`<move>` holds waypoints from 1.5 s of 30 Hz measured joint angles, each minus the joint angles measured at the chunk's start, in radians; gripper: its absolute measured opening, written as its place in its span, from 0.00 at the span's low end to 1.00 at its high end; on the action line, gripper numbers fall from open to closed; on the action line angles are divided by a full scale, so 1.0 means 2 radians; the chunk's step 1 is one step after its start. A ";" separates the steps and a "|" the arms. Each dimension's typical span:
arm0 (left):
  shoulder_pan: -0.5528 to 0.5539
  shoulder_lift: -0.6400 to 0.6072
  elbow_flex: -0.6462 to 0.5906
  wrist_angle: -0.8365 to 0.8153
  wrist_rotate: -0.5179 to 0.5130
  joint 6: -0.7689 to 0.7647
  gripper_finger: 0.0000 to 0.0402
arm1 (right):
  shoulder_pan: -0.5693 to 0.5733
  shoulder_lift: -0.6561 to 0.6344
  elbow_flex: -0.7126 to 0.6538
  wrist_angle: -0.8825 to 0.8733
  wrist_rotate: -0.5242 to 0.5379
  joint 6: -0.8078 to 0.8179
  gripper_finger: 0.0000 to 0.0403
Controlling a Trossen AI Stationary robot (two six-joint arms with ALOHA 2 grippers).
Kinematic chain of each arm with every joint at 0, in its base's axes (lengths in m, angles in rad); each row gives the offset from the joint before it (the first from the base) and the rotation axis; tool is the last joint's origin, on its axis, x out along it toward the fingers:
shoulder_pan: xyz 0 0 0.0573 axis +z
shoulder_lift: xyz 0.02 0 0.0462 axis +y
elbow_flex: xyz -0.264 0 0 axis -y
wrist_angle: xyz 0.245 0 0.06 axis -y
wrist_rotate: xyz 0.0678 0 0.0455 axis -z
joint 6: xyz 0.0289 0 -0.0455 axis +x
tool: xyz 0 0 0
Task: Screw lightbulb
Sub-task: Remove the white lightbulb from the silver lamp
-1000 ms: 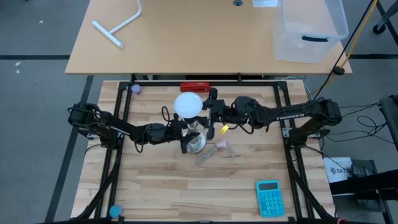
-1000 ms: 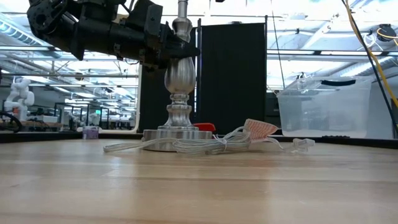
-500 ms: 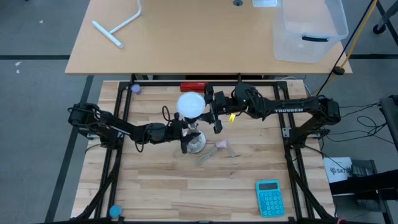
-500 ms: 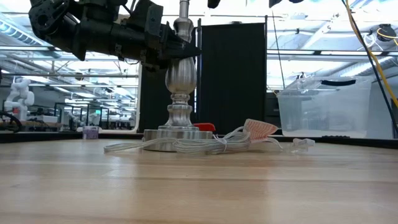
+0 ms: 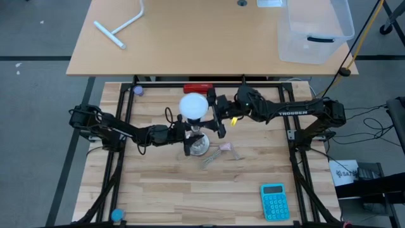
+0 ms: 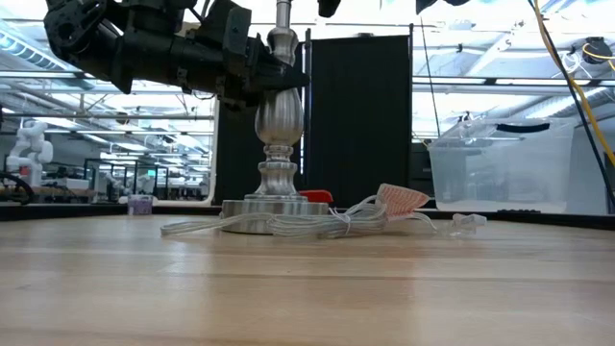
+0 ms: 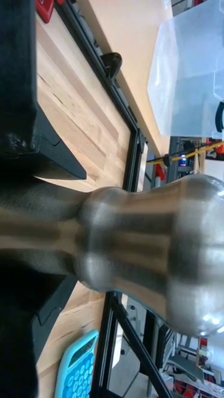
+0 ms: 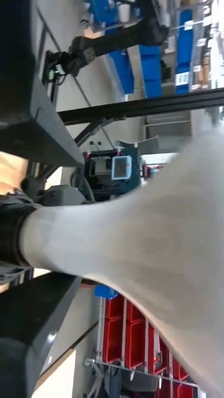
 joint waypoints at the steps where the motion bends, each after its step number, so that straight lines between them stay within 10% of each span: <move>1: 0.000 0.000 0.000 0.000 0.000 0.000 0.47 | -0.001 -0.002 0.000 -0.007 0.000 -0.006 0.70; 24: 0.000 0.000 0.000 0.000 0.000 0.002 0.47 | 0.020 -0.209 -0.019 -0.347 0.254 -0.151 0.75; 37: 0.005 0.000 0.000 0.000 0.001 0.001 0.47 | 0.031 -0.225 -0.292 0.039 0.253 -0.019 0.74; 45: 0.005 0.000 0.000 0.000 0.001 0.001 0.47 | 0.077 -0.117 -0.291 0.214 0.254 -0.024 0.74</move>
